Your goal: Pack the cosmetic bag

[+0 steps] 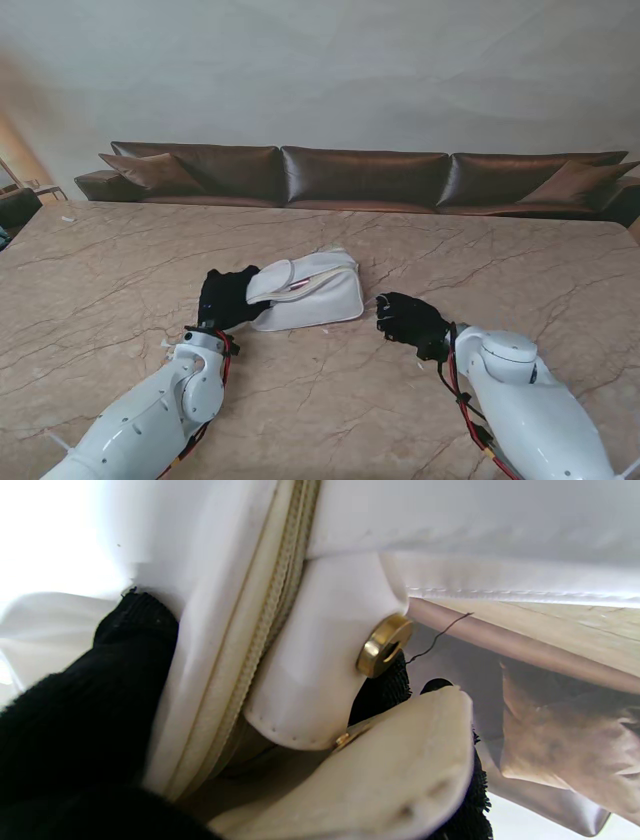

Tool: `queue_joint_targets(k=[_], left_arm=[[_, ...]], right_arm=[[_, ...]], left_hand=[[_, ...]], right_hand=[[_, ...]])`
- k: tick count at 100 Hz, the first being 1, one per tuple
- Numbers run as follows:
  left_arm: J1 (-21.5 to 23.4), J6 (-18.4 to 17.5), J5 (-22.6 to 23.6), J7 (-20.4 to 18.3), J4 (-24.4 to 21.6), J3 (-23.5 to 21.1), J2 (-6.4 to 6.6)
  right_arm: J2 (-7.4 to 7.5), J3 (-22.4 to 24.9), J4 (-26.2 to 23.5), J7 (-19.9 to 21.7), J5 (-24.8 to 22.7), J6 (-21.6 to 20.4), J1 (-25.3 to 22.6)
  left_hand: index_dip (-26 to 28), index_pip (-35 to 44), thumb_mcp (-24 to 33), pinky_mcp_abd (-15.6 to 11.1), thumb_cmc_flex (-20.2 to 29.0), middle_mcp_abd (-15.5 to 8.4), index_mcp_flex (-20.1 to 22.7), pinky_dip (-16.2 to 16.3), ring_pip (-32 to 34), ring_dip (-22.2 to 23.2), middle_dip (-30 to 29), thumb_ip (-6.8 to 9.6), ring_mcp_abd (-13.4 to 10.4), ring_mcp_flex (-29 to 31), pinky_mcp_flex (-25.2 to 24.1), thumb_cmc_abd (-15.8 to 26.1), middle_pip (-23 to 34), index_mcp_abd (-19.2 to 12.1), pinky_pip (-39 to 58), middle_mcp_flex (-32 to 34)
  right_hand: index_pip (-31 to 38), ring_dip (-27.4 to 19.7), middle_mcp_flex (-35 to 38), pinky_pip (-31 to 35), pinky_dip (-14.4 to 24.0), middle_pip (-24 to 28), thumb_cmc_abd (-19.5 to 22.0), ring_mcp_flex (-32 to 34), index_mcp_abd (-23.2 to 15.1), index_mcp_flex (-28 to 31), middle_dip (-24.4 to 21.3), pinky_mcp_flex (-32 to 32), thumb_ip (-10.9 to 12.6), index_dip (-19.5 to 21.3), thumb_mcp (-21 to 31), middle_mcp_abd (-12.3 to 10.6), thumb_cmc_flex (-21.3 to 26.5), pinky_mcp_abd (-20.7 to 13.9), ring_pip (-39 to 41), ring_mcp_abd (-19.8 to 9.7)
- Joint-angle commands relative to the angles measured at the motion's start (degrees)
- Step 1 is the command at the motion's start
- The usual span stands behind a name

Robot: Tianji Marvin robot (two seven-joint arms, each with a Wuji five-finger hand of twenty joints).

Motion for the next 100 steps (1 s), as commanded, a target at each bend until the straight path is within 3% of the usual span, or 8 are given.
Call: queue_joint_targets(k=[1, 25, 33, 60, 100], left_arm=[[1.52, -0.17, 0.95, -1.86, 2.63, 1.08, 0.22], [1.86, -4.89, 2.05, -0.18, 3.97, 1.00, 0.67], [2.78, -5.47, 3.13, -0.80, 2.72, 0.13, 1.40], [5.57, -3.73, 7.66, -4.65, -3.56, -2.39, 3.81], [5.31, -0.26, 7.01, -10.56, -6.33, -1.41, 4.15]], right_arm=[[0.09, 0.87, -0.69, -0.96, 0.40, -0.14, -0.75], [-0.27, 2.62, -2.51, -2.81, 2.23, 0.21, -1.55], [-0.37, 2.70, -2.90, -3.39, 2.43, 0.32, -1.53], [-0.10, 2.27, -6.44, -4.23, 2.58, 0.21, -1.04], [1.89, 2.36, -12.94, -1.12, -0.29, 0.22, -1.35]], left_hand=[[1.97, 3.74, 11.47, -0.60, 18.97, -4.77, 10.16, 0.31, 0.28, 1.03, 3.82, 9.94, -0.92, -0.43, -0.94, 8.21, 10.60, -10.96, 0.61, 2.91], [3.35, 3.86, 11.56, -1.40, 18.74, -5.39, 9.86, 0.17, -0.07, 1.38, 4.60, 9.87, -1.05, -0.59, -1.27, 8.35, 10.70, -11.16, 0.35, 2.97], [3.57, 3.85, 11.55, -1.75, 18.62, -5.50, 9.79, 0.12, -0.20, 1.51, 4.82, 9.88, -1.09, -0.92, -1.86, 8.64, 10.78, -11.16, 0.05, 2.89], [3.52, 3.24, 13.22, -2.64, 17.51, -6.23, 9.89, 0.20, -0.67, 1.70, 5.21, 10.31, -1.64, -0.56, -1.70, 7.45, 10.27, -11.53, -0.09, 3.65], [3.16, 2.95, 14.35, -2.85, 17.10, -5.87, 10.18, 0.06, -0.84, 2.20, 5.38, 10.68, -1.34, -0.18, -1.57, 6.78, 9.99, -11.13, -0.16, 4.17]], right_hand=[[5.30, 0.52, 0.09, 0.32, 0.78, 1.02, 0.59, 0.24, -6.86, 3.97, -0.02, -1.79, -0.24, 2.47, -1.69, -1.42, -4.10, 4.71, 1.08, 1.29], [5.19, 0.19, -0.61, -0.48, 0.86, -0.22, 1.23, -0.63, -6.95, 3.44, -0.66, -2.45, -0.34, 2.56, -2.51, -1.51, -3.62, 4.44, -0.26, 1.08], [5.12, 0.06, -0.64, -0.67, 0.96, -0.89, 1.21, -0.76, -6.98, 3.50, -1.24, -2.53, -0.33, 2.50, -2.68, -1.38, -3.59, 4.42, -0.73, 1.17], [4.90, -0.34, -0.30, -1.00, 1.35, -2.60, 1.40, -0.53, -6.84, 3.40, -3.39, -2.64, -0.30, 2.35, -3.16, -0.81, -3.34, 4.53, -1.64, 1.43], [4.42, -0.35, 1.22, -0.35, 2.11, -3.09, 0.95, 1.13, -6.62, 3.89, -4.37, -0.93, -0.17, 1.98, -2.96, -0.49, -3.18, 5.02, -1.53, 2.10]])
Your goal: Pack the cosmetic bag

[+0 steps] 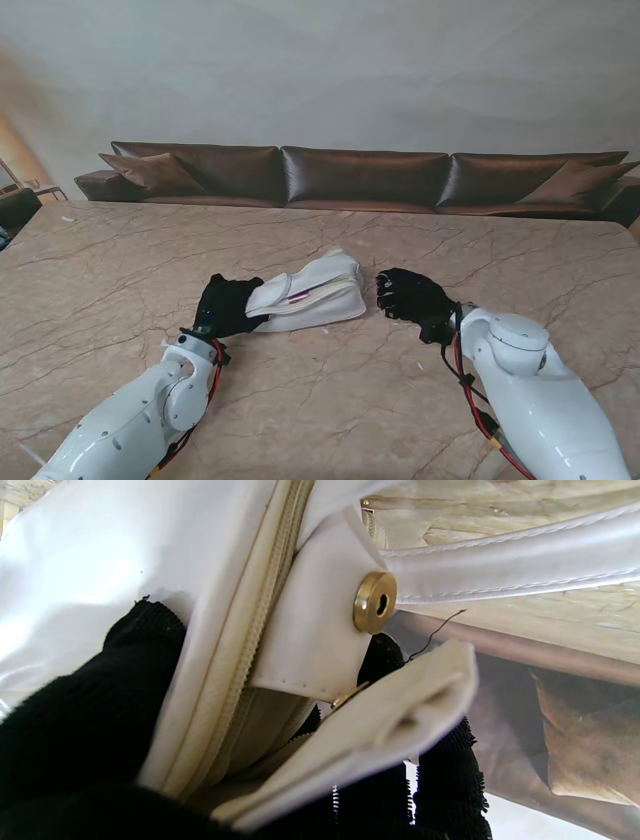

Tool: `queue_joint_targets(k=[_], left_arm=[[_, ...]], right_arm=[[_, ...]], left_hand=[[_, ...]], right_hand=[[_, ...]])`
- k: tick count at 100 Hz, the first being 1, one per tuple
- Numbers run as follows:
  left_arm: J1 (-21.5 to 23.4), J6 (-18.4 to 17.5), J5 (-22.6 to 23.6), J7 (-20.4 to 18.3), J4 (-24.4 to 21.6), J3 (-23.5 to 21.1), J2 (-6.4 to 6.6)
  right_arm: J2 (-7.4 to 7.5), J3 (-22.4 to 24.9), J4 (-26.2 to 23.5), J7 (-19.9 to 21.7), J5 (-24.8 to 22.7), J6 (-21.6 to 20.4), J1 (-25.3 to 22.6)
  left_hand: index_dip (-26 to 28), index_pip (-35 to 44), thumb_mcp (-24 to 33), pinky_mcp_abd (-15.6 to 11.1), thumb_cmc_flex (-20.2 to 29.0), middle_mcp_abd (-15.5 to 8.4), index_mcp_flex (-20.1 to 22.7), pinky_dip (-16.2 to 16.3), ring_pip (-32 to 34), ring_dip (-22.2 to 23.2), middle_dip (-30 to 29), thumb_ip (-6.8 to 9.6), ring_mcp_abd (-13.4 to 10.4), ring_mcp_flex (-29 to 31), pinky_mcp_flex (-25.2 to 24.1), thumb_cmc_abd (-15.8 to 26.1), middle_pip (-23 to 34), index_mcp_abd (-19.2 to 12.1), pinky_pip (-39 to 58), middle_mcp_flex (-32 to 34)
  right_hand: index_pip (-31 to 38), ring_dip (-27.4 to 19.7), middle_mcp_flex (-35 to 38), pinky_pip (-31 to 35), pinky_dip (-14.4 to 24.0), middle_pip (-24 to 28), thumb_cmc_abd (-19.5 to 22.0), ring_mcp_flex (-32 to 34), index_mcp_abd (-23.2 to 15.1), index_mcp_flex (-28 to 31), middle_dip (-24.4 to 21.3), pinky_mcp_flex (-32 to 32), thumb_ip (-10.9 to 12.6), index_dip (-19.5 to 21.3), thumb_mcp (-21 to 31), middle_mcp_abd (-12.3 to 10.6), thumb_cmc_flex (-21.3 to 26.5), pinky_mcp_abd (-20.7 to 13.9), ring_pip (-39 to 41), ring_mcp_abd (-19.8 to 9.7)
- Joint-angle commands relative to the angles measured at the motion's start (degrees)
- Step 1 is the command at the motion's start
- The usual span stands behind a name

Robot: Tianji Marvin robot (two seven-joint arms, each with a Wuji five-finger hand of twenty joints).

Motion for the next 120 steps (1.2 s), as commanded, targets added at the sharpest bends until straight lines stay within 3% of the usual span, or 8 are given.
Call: queue_joint_targets(k=[1, 37, 74, 88, 102, 120], left_arm=[[1.18, 0.91, 0.07, -2.44, 1.74, 1.49, -0.18], [-0.90, 1.49, -0.95, -6.26, 2.16, 5.78, -0.26], [-1.59, 1.56, -0.42, -8.25, 1.19, 8.33, -0.03], [-1.70, 1.49, -0.05, -8.49, 0.70, 8.90, 0.05], [-1.00, 1.27, -0.04, -7.59, -0.09, 8.12, -0.10], [-0.26, 1.05, 0.49, -7.79, -1.44, 7.26, 0.15]], right_arm=[[0.41, 0.63, -2.29, 0.34, -0.08, -0.54, 0.47], [0.68, 0.66, -6.97, 0.11, 1.19, -1.08, -0.50], [1.05, -3.31, -8.36, 1.39, 0.32, -1.89, 2.09], [2.07, -5.54, -8.80, 3.71, -3.77, -1.19, 3.89], [2.99, -7.23, -9.16, 5.06, -8.22, -0.28, 5.50], [2.50, -7.62, -8.89, 4.95, -5.88, 1.01, 5.83]], left_hand=[[0.95, 3.72, 13.97, -0.81, 17.01, -5.49, 9.74, 0.06, -0.07, 1.47, 3.91, 8.33, -0.64, 0.42, -0.48, 5.38, 10.05, -11.06, -0.05, 7.04], [0.56, 3.70, 14.44, -0.71, 16.66, -5.55, 9.74, 0.02, -0.15, 1.88, 4.12, 8.50, -0.70, 0.52, -0.58, 5.24, 10.00, -11.02, 0.06, 7.21], [0.09, 3.63, 15.25, -0.83, 16.12, -5.46, 9.72, 0.01, 0.03, 2.10, 4.06, 8.68, -0.66, 0.98, -0.38, 4.70, 10.05, -11.04, 0.27, 7.59], [-0.35, 3.49, 15.76, -0.89, 15.73, -5.55, 9.75, 0.06, 0.21, 2.07, 3.95, 8.77, -0.77, 1.28, -0.08, 4.25, 10.08, -11.20, 0.53, 7.96], [-1.74, 3.35, 17.94, -0.55, 14.55, -5.28, 9.83, 0.11, 0.66, 1.85, 3.52, 8.87, -0.52, 1.97, 0.33, 2.77, 10.03, -10.94, 1.12, 8.72], [-2.38, 3.51, 18.66, -0.58, 14.03, -5.48, 9.75, 0.02, 0.67, 1.70, 3.48, 8.85, -0.68, 2.14, 0.49, 2.43, 9.95, -11.12, 1.23, 8.93]], right_hand=[[4.90, -0.35, 1.17, 0.76, 1.29, -2.11, 0.89, 1.12, -9.73, 3.93, -0.64, 0.89, -0.18, 1.98, -2.97, -0.72, -3.10, 0.46, 0.08, 0.95], [4.56, -0.14, 2.40, 2.49, 2.02, -2.62, 1.00, 2.37, -9.44, 4.22, -0.90, 2.58, -0.41, 1.66, -3.24, -0.78, -2.77, 0.46, 0.28, 1.11], [4.04, -0.24, 3.58, 6.47, 2.75, -4.00, 1.25, 4.25, -9.38, 4.09, -2.15, 6.04, -0.68, 0.97, -4.10, -0.39, -2.34, -0.80, 0.27, 1.31], [4.10, -0.12, 5.44, 10.28, 2.32, -6.27, 0.84, 7.13, -9.28, 4.56, -5.28, 10.02, -0.69, 0.42, -3.75, 0.60, -2.52, -1.48, 1.59, 1.52], [4.33, -1.26, 6.49, 14.39, -1.45, -9.37, -0.47, 12.11, -9.34, 5.18, -12.40, 15.60, -0.96, -0.34, -2.22, 1.67, -3.02, -2.15, 5.53, 0.68], [4.31, -1.74, 6.31, 15.54, -2.33, -9.28, -0.46, 13.69, -8.98, 5.16, -13.19, 17.31, -1.04, -0.42, -2.40, 1.21, -2.74, -2.32, 6.52, 0.74]])
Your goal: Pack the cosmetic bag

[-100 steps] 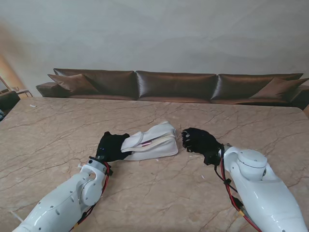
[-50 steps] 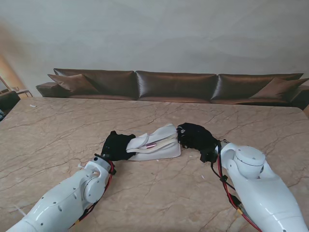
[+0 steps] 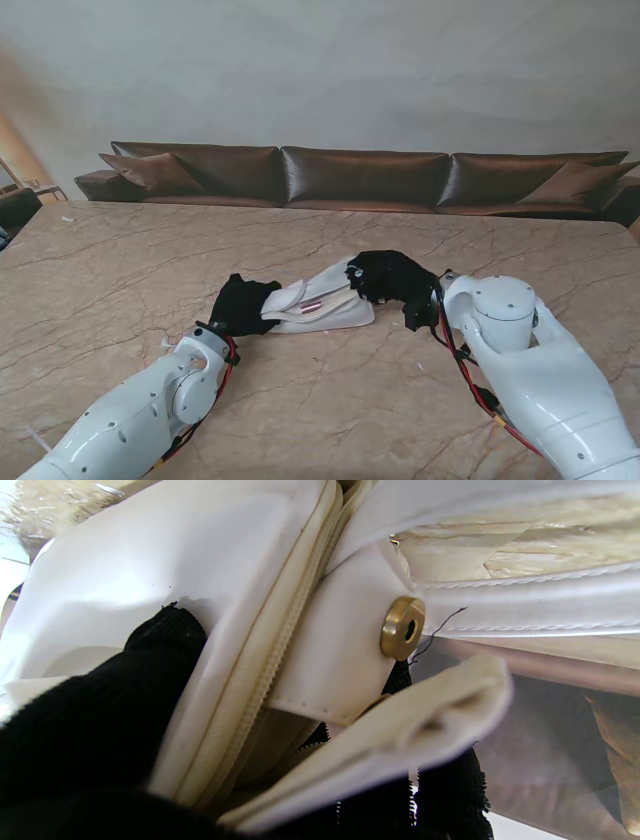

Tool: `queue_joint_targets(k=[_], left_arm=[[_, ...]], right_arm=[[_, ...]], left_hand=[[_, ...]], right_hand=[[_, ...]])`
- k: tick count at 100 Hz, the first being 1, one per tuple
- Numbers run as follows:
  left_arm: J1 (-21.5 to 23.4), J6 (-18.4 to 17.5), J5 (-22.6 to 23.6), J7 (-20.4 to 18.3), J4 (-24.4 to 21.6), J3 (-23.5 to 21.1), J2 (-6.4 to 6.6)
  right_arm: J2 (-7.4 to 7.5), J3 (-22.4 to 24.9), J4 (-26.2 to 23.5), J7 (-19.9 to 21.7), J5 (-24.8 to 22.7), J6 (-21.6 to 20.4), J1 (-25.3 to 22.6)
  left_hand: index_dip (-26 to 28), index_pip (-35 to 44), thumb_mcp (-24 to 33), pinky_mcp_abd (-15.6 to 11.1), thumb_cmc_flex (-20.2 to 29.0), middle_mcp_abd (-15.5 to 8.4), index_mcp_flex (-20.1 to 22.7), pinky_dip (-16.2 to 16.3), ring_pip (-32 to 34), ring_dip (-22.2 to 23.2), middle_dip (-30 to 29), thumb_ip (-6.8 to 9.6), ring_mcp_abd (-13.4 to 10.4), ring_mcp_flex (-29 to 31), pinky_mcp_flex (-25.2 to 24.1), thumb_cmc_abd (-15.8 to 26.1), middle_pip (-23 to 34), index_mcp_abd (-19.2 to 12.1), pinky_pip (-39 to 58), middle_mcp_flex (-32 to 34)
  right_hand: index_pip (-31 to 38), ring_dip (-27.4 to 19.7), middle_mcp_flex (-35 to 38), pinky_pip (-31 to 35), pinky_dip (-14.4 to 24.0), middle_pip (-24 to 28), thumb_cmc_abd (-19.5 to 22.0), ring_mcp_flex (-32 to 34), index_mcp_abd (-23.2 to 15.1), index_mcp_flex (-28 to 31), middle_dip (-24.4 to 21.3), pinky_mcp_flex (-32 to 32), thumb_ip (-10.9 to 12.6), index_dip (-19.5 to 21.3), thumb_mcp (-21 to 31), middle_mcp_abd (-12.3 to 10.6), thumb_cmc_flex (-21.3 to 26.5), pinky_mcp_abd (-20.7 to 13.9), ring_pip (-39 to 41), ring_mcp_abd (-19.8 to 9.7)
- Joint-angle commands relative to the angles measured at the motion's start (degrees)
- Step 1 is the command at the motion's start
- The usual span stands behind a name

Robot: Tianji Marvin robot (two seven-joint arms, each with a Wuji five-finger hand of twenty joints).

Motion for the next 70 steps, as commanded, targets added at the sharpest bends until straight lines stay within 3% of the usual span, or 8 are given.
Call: queue_joint_targets(k=[1, 10, 34, 70], left_arm=[[2.52, -0.71, 0.62, -1.98, 0.55, 1.92, -1.08], [2.45, -0.94, 0.58, -2.06, 0.43, 2.24, -1.11], [2.04, -1.31, 0.88, -2.41, 0.12, 3.78, -1.11], [2.24, -1.91, 1.37, -2.36, -0.27, 4.04, -0.96]], right_arm=[[-1.56, -0.21, -1.70, -0.16, 2.96, 0.34, 0.22], [-1.82, -0.72, -1.38, -0.30, 4.22, 1.39, 0.54], [-0.70, -3.99, 0.22, 5.37, 2.90, 2.63, 3.66], [-0.29, -6.47, 2.22, 7.94, 1.71, 2.60, 5.72]], left_hand=[[-2.56, 2.66, 12.48, -0.47, 13.99, -6.80, 9.02, 0.02, 0.73, 0.36, -0.67, 6.40, -1.22, 2.11, 0.04, 3.28, 8.35, -11.40, 1.24, 8.97], [-2.73, 2.72, 12.59, -0.43, 13.95, -6.76, 9.06, 0.01, 0.74, 0.33, -0.66, 6.39, -1.18, 2.19, 0.12, 3.29, 8.32, -11.40, 1.32, 9.04], [-2.87, 2.79, 12.72, -0.44, 13.85, -6.80, 9.03, -0.04, 0.73, 0.27, -0.62, 6.36, -1.24, 2.23, 0.16, 3.22, 8.25, -11.48, 1.37, 9.04], [-3.00, 2.79, 12.65, -0.57, 13.77, -7.11, 8.86, -0.21, 0.26, 0.00, -0.65, 6.11, -1.42, 2.10, 0.15, 3.19, 7.91, -11.73, 1.28, 9.02]], right_hand=[[4.39, -0.69, -0.02, 4.79, -0.66, -7.37, -1.05, 1.38, -10.98, 4.42, -2.17, 1.55, -1.06, 0.56, -1.19, -0.73, -1.94, -2.05, 1.16, 1.06], [4.29, -1.02, -0.43, 5.12, -1.01, -7.54, -0.92, 1.73, -10.41, 4.30, -2.32, 1.53, -1.19, 0.36, -1.44, -0.53, -1.51, -1.64, 1.31, 1.58], [3.65, -3.53, -2.31, 4.92, -3.89, -9.16, 1.37, 2.68, -11.02, 3.05, -4.01, 2.42, -0.86, 0.71, -4.39, -0.62, -0.73, -2.51, 1.17, 1.33], [3.48, -7.56, -2.61, 5.35, -7.55, -11.48, 2.05, 4.81, -11.81, 2.27, -7.44, 4.70, -0.68, 1.54, -5.10, 0.32, -1.05, -3.31, 1.58, 0.85]])
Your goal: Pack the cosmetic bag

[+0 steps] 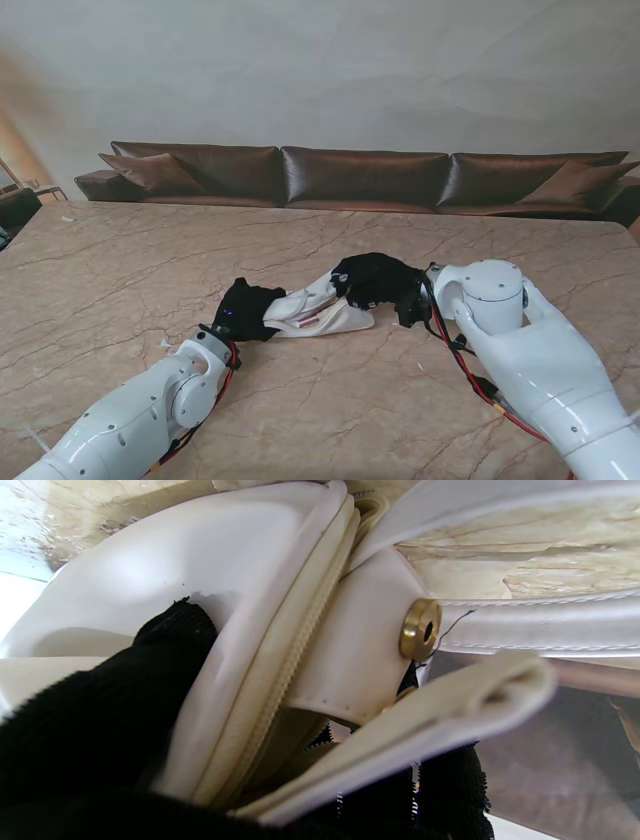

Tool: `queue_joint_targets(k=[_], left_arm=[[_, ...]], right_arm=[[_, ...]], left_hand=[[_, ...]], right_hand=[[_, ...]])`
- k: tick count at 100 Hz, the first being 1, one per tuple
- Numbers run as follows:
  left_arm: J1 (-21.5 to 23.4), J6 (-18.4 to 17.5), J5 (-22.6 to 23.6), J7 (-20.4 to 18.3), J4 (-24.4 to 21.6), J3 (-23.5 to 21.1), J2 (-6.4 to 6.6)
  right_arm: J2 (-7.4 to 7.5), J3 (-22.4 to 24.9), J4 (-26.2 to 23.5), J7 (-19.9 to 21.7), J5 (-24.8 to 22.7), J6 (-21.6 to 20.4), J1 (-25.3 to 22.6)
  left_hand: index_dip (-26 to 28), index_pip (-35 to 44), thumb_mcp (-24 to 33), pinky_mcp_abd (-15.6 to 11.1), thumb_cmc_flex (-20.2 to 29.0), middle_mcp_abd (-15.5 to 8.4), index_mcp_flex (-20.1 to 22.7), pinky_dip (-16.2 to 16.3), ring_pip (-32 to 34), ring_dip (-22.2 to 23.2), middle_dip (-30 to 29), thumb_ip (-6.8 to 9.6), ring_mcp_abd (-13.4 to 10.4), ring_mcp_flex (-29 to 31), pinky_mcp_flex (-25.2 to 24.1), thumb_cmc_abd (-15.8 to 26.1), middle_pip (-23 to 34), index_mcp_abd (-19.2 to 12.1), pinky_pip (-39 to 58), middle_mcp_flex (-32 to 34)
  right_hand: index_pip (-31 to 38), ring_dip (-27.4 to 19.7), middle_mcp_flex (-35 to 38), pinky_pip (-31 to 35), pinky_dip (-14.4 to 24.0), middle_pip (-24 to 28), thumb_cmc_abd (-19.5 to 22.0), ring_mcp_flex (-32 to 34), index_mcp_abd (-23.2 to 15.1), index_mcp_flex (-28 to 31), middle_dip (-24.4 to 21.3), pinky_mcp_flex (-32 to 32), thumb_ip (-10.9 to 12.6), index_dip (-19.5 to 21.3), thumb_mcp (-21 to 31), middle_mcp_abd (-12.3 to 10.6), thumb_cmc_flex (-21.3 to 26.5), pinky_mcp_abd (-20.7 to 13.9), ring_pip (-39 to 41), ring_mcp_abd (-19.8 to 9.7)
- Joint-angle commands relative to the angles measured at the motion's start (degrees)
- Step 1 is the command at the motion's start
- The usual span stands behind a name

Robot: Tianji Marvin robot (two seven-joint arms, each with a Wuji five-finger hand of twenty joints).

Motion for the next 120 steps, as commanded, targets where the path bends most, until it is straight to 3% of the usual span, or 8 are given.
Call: queue_joint_targets(k=[1, 37, 51, 68, 77, 96, 105, 120], left_arm=[[2.65, -1.18, 0.68, -1.98, 0.18, 1.88, -1.87], [3.60, -0.76, -0.74, 0.80, 2.12, -0.98, -2.48], [3.58, -1.84, -2.88, 3.08, 3.91, -1.87, -3.50], [3.70, -4.43, -6.29, 4.05, 5.76, -2.89, -4.68], [3.80, -5.60, -7.78, 3.75, 6.19, -3.39, -5.04], [3.18, -10.03, -10.70, 5.25, 8.91, -3.96, -6.33], [2.65, -10.97, -10.69, 6.02, 9.97, -3.80, -6.50], [1.94, -11.89, -10.63, 7.11, 11.39, -3.49, -6.75]], right_arm=[[-1.68, -0.43, -1.58, 0.75, 0.93, 0.01, -0.63], [0.01, 6.60, -5.41, 0.46, -4.16, 3.60, -4.56], [0.26, 9.19, -6.30, 0.12, -4.80, 4.17, -6.38], [0.61, 10.94, -6.24, 0.81, -5.32, 4.31, -7.55], [0.68, 11.48, -6.01, 1.19, -5.22, 4.20, -7.96], [0.68, 12.49, -5.48, 1.14, -5.30, 3.95, -8.75], [0.78, 12.72, -5.00, 1.40, -5.66, 4.06, -8.83], [0.79, 12.83, -4.07, 1.61, -5.82, 4.11, -8.89]], left_hand=[[-2.97, 2.42, 9.83, -0.57, 12.97, -8.25, 8.11, -0.21, -0.62, -0.84, -2.00, 5.84, -3.29, 1.59, 0.01, 5.57, 7.79, -12.13, 1.27, 9.03], [-3.28, 2.19, 10.01, -0.14, 12.66, -8.17, 7.96, -0.17, -0.66, -1.12, -2.30, 5.59, -3.05, 1.89, 0.38, 4.98, 7.41, -12.09, 1.75, 9.25], [-12.87, -0.10, 14.70, -0.16, 5.00, -6.35, 5.20, -0.74, -2.64, -3.14, -3.57, 2.18, -2.50, 0.25, -0.69, 1.95, 1.24, -11.16, 1.17, 9.18], [-18.65, -0.58, 12.75, 0.27, -5.56, -5.05, 2.30, -0.34, -7.35, -4.34, -5.24, 6.10, -1.84, -4.33, -3.91, 5.33, -3.05, -8.71, -1.21, 5.41], [-19.30, -0.93, -1.90, 0.62, -13.64, -3.59, 1.23, 0.41, -10.23, -5.76, -21.41, 10.29, -1.78, -6.40, -5.14, 12.67, 3.34, -7.78, -3.00, -1.64], [-17.72, 1.39, -10.15, 0.18, -10.03, -3.13, 5.49, 1.43, -11.02, -6.20, -24.39, 5.64, -1.33, -7.90, -8.29, 23.08, 3.16, -7.94, -4.56, -1.59], [-12.99, 2.19, -15.52, -0.18, -15.23, -3.15, 7.75, 2.15, -10.84, -6.13, -24.43, 7.97, -0.97, -8.65, -9.43, 34.86, 3.53, -5.73, -5.16, -1.03], [-8.27, 3.47, -15.71, 0.10, -24.02, -2.11, 10.10, 3.06, -10.50, -6.21, -24.14, 7.74, 0.37, -9.15, -10.32, 40.08, 3.44, -5.38, -5.39, -0.07]], right_hand=[[3.89, -0.89, -2.36, 2.55, -0.68, -11.39, 1.18, -0.17, -12.84, 2.17, -3.13, 0.58, -0.64, 1.68, -1.92, -0.44, -1.03, -3.59, 0.41, 1.34], [3.90, -1.86, -1.58, 3.03, -1.56, -9.54, 1.26, -0.24, -13.01, 2.09, -2.60, 0.45, -0.47, 1.50, -2.05, -0.57, -1.33, -3.68, 0.88, 1.38], [4.30, -2.01, -0.85, 3.23, -1.79, -8.73, 1.02, 0.00, -12.76, 2.39, -2.15, 0.59, -0.39, 1.78, -1.78, -0.56, -1.26, -3.58, 1.19, 1.52], [4.85, -2.17, -0.81, 3.37, -1.99, -8.16, 0.74, -0.11, -12.71, 2.72, -1.62, 0.62, -0.21, 2.70, -1.36, -0.62, -1.29, -3.51, 1.31, 1.53], [5.01, -2.27, -0.74, 3.26, -2.10, -8.03, 0.67, -0.26, -12.64, 2.70, -1.43, 0.40, -0.21, 3.18, -1.24, -0.56, -1.30, -3.47, 1.20, 1.57], [5.10, -2.51, -0.63, 2.96, -2.33, -7.82, 0.52, -0.55, -12.85, 2.93, -0.94, -0.01, 0.00, 4.80, -0.85, -0.61, -1.51, -3.27, 0.80, 1.67], [5.02, -2.57, -0.59, 2.78, -2.38, -7.66, 0.61, -0.75, -12.86, 2.99, -0.70, -0.27, 0.00, 5.27, -0.88, -0.65, -1.55, -3.19, 0.59, 1.68], [4.84, -2.62, -0.68, 2.53, -2.37, -7.56, 0.60, -0.95, -12.76, 2.99, -0.39, -0.61, 0.04, 5.76, -0.88, -0.73, -1.46, -2.99, 0.23, 1.75]])
